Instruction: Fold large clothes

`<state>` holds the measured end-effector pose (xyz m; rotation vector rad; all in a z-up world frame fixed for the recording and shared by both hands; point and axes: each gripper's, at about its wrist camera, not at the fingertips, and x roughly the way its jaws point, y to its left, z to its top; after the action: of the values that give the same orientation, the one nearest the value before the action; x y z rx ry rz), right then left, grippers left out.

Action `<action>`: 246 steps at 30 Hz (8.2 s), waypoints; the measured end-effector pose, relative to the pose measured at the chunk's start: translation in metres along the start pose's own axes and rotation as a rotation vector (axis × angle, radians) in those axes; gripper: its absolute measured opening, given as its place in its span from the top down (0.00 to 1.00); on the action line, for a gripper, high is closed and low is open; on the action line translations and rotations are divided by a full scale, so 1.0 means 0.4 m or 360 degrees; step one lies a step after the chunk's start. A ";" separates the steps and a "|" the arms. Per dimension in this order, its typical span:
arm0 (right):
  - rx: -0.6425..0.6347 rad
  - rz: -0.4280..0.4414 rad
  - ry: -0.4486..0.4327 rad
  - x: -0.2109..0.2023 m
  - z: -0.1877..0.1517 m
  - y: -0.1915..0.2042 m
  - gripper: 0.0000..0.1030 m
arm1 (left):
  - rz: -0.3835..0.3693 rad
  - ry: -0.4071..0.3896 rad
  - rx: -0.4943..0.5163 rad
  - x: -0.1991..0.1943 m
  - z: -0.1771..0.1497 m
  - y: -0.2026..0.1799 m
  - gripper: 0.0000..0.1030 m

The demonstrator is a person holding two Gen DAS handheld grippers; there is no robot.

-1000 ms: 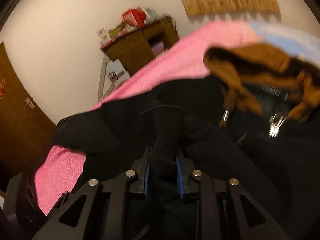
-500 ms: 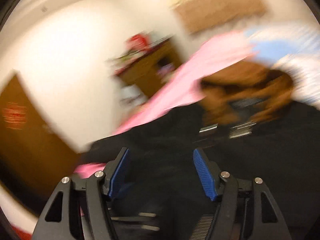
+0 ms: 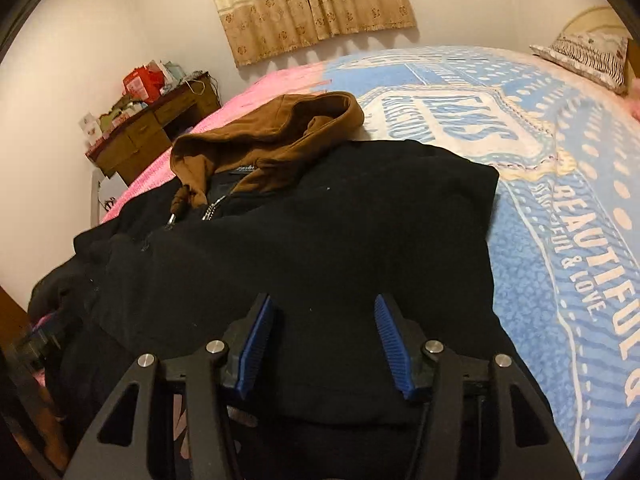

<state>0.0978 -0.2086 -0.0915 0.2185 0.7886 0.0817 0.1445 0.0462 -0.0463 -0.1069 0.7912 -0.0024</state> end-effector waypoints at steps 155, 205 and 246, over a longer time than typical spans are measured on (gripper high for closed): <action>0.0092 0.0505 0.0020 -0.090 -0.001 0.150 0.80 | 0.0158 -0.0348 -0.0004 -0.239 0.039 0.319 0.02; -0.0103 0.0204 0.0095 -0.015 -0.048 0.067 0.80 | 0.0631 -0.0098 0.0134 0.141 0.034 0.164 0.00; -0.0497 -0.0123 0.0036 0.144 0.452 0.030 0.12 | 0.0030 0.0071 0.0537 0.322 0.396 -0.015 0.00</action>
<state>0.2669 -0.2177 -0.0053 -0.1087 0.7948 0.1329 0.3477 0.0496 -0.0268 0.2209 0.8262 -0.1201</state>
